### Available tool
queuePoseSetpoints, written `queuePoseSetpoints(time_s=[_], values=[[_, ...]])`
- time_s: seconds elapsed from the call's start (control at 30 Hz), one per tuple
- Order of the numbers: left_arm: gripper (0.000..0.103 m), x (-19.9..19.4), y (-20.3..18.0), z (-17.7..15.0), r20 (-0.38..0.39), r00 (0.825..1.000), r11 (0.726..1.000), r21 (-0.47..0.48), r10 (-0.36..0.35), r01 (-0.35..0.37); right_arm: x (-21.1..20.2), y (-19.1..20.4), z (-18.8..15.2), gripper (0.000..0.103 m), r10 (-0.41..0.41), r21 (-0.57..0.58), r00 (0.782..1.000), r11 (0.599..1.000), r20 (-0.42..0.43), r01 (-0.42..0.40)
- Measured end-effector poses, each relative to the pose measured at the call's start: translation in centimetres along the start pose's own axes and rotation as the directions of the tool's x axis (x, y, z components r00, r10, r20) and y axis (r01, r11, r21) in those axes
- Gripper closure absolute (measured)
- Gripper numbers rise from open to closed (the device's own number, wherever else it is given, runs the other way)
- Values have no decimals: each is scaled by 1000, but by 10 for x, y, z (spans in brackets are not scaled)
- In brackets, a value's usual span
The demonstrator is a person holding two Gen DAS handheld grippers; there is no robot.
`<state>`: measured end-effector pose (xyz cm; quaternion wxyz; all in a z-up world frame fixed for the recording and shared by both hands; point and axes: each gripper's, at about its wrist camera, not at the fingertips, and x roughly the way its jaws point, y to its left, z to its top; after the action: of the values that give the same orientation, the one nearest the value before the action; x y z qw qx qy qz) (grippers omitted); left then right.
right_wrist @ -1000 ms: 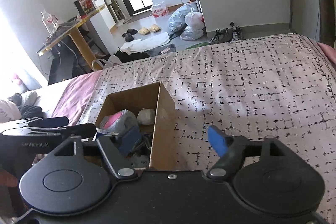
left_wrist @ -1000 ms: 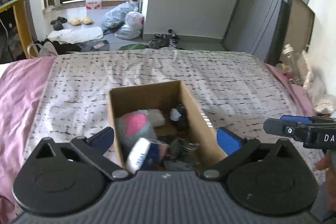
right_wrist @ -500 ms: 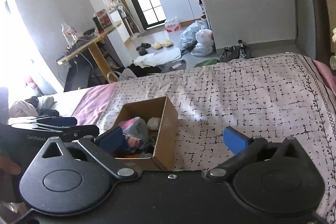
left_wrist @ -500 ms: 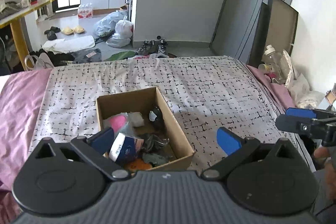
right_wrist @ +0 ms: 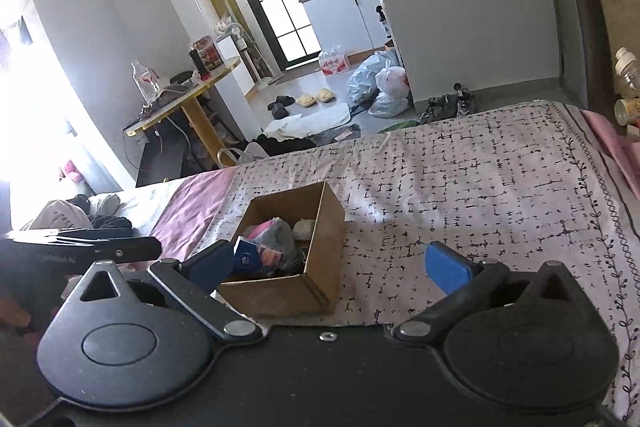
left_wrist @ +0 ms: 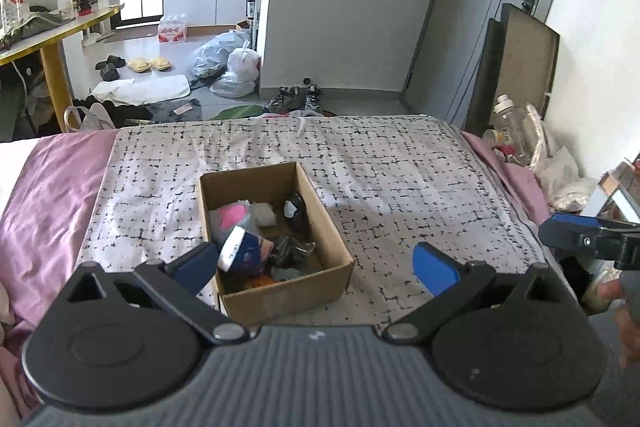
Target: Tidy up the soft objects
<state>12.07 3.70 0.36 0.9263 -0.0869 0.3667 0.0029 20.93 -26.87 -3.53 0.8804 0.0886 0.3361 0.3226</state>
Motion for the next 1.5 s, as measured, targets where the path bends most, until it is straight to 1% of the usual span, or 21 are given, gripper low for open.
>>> queuePoseSetpoints(time_s=[0.07,0.17,0.27,0.37,0.4,0.47,0.5,0.57,0.63,0.73,0.87,0.97,1.13,1.27,1.43,1.5], values=[[0,-9,-2,-3,8,1000,1000,-2,-10,10,-8,0,-2,0,2,-1,1000,1000,7,-2],[0,-21,-3,-8,11,999,999,-32,-32,32,-20,2,-5,0,8,-9,1000,1000,17,-7],[0,-34,-9,-12,29,999,1000,-13,-24,25,-29,5,-9,0,4,-15,1000,1000,19,-3],[0,-41,-11,-18,20,999,999,-26,-42,43,-36,8,-11,0,2,-28,1000,1000,9,-2],[0,-43,-12,-20,20,999,999,-26,-38,39,-38,9,-11,0,0,-33,1000,999,7,1],[0,-49,-16,-25,24,1000,1000,-4,-1,1,-44,13,-11,0,-1,-50,1000,999,8,1],[0,-52,-17,-28,28,1000,1000,2,7,-7,-47,16,-12,0,-2,-60,1000,998,7,2],[0,-56,-16,-31,26,1000,1000,-21,-7,7,-51,21,-13,0,-12,-82,1000,997,2,12],[0,-59,-16,-35,30,1000,999,-39,-3,4,-54,26,-14,0,-27,-100,1000,995,-4,26],[0,-64,-19,-41,39,999,1000,-27,3,-2,-58,32,-17,0,-46,-125,999,991,-4,45],[0,-71,-19,-48,48,999,999,-37,9,-8,-61,38,-22,0,-52,-155,999,987,-12,50],[0,-76,-19,-52,58,998,999,-46,27,-24,-62,41,-27,0,-56,-158,998,986,-17,52],[0,-79,-16,-58,61,998,996,-84,34,-28,-64,40,-29,0,-56,-152,998,987,-14,53],[0,-81,-22,-59,74,996,996,-70,56,-51,-66,41,-29,0,-67,-159,998,985,-19,63],[0,-76,-21,-58,54,998,996,-79,40,-35,-68,39,-30,0,-79,-151,997,986,-18,76],[0,-76,-23,-58,56,997,997,-66,48,-44,-67,37,-31,0,-76,-141,997,987,-19,73]])
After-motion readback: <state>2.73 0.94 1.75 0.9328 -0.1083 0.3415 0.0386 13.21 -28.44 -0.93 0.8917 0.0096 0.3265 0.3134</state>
